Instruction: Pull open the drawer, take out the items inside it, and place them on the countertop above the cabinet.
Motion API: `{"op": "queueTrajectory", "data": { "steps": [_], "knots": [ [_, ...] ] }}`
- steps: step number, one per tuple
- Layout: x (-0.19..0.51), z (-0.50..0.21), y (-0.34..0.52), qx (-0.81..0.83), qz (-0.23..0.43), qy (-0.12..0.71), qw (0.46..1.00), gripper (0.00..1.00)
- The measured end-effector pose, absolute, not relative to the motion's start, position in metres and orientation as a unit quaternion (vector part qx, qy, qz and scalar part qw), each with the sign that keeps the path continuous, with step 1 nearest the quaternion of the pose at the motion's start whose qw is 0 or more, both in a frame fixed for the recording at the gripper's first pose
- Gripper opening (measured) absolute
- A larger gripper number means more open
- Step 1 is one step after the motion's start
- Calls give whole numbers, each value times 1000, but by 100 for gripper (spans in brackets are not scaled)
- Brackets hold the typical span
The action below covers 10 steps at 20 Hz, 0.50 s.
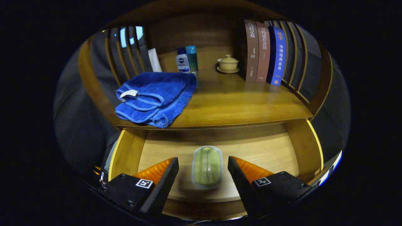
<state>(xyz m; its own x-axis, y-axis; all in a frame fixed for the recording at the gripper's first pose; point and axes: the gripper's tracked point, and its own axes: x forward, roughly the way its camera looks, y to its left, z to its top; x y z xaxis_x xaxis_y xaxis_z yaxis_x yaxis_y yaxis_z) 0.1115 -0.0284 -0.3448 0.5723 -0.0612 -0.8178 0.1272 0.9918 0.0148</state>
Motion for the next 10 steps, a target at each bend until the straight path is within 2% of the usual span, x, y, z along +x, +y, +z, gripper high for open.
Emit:
{"op": "queueTrajectory", "data": {
  "steps": [10],
  "knots": [
    [121,-392,-40,22,-87,575,813,99]
  ]
}}
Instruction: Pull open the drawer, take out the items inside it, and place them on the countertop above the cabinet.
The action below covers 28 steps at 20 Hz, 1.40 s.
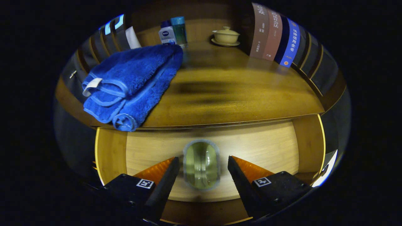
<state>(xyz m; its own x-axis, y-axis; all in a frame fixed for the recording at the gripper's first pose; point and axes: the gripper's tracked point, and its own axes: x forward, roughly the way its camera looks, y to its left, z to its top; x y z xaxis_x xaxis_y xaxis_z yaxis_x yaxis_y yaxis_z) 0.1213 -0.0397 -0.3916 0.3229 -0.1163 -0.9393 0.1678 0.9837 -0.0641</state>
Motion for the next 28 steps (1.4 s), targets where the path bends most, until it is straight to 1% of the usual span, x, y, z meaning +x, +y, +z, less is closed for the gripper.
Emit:
{"op": "queueTrajectory", "data": {
  "steps": [4,8,9,10,11,13,19,28],
  "knots": [
    [117,-407,-39,17,-87,597,797,95],
    [110,-423,-41,13,-87,618,781,56],
    [112,-422,-41,19,-86,620,780,56],
    [122,-422,-45,19,-96,606,790,48],
    [116,-424,-46,19,-100,603,791,40],
    [113,-421,-45,15,-90,619,780,24],
    [107,-408,-45,19,-87,597,797,24],
    [88,-305,-65,28,-90,485,870,24]
  ]
}}
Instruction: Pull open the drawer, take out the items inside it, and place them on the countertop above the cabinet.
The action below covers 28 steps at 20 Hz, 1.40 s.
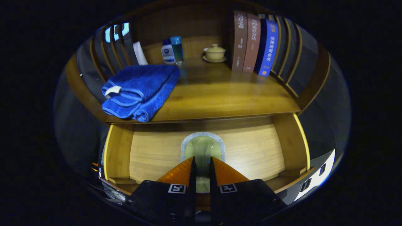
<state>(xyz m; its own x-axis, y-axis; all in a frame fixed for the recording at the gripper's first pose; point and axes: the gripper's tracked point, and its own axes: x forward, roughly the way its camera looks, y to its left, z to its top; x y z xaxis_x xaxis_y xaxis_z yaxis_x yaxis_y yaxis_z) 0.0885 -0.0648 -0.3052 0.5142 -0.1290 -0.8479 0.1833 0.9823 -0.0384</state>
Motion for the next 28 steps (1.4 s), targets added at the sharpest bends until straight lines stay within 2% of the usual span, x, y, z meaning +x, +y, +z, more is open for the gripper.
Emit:
{"op": "queueTrajectory", "data": {
  "steps": [4,8,19,27,28],
  "knots": [
    [103,-253,-70,33,-90,423,901,24],
    [153,-229,-75,36,-84,391,916,24],
    [260,-277,-81,49,-83,448,889,24],
    [289,-304,-95,42,-98,495,862,24],
    [287,-305,-93,43,-94,501,859,30]
  ]
}}
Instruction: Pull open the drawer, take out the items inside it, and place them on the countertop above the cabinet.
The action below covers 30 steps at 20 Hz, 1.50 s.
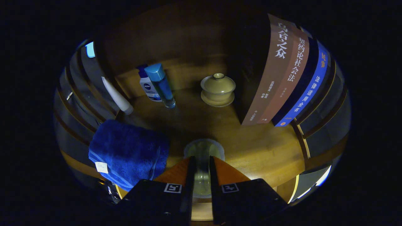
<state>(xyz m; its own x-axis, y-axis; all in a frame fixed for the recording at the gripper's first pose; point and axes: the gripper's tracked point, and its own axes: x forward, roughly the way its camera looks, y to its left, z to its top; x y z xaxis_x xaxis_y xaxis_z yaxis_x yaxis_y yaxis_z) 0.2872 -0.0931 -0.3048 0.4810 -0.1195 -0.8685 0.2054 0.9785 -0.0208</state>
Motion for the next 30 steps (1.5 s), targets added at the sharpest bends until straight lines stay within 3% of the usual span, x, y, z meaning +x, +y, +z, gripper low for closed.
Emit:
{"op": "queueTrajectory", "data": {
  "steps": [7,13,23,30],
  "knots": [
    [279,-297,-93,45,-96,485,868,100],
    [245,-262,-83,69,-86,421,900,100],
    [93,-185,-53,42,-50,215,974,99],
    [-6,-225,-49,54,-48,141,987,99]
  ]
}}
